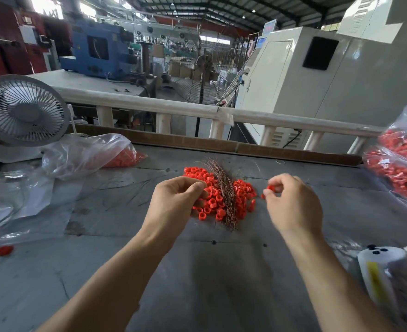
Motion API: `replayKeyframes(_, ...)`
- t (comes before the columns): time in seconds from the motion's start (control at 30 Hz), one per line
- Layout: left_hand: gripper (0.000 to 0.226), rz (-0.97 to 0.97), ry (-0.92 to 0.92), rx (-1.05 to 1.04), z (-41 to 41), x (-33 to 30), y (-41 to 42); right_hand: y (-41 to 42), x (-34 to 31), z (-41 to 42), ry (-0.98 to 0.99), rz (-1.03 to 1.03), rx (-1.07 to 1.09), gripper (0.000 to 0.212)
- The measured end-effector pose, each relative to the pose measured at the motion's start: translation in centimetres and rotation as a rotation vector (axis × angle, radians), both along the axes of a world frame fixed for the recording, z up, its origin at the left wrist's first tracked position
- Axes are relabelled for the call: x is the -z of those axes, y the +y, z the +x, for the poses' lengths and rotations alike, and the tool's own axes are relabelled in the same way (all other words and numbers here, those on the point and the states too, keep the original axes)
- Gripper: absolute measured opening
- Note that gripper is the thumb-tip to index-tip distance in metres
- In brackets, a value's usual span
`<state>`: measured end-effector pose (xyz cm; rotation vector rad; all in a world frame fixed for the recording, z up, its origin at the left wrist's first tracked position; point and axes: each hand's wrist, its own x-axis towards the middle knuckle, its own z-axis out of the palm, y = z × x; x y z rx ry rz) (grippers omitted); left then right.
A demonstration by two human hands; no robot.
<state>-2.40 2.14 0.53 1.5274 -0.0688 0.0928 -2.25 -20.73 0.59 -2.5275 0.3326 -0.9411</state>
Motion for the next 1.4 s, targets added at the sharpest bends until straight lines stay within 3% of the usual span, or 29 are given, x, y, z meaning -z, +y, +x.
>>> replayKeyframes(0.17,0.017,0.217,-0.013,-0.094,0.4,0.6,0.4,-3.2,0.4,0.4,0.310,0.019,0.236,0.008)
replayKeyframes(0.37,0.016,0.572,-0.049,-0.207,0.5,0.8,1.0,-3.1,0.2,0.3,0.403,-0.044,0.289,0.026)
replayKeyframes(0.53,0.008,0.788,-0.090,-0.247,0.6,0.9,1.2,-0.7,0.1,0.0,0.204,0.004,0.007,0.013)
replayKeyframes(0.67,0.009,0.929,-0.115,-0.252,0.7,1.3,1.5,1.2,0.6,0.0,0.242,0.066,-0.145,0.001)
replayKeyframes(0.97,0.026,1.045,-0.127,-0.240,0.9,1.8,1.9,2.1,0.8,-0.1,0.281,0.086,-0.291,0.008)
replayKeyframes(1.27,0.021,1.105,-0.158,-0.253,1.1,2.1,2.1,2.7,0.6,-0.6,0.388,0.105,-0.254,0.039)
replayKeyframes(1.4,0.022,1.111,-0.174,-0.248,1.2,2.3,2.2,3.1,0.4,-0.8,0.466,0.024,-0.255,0.034)
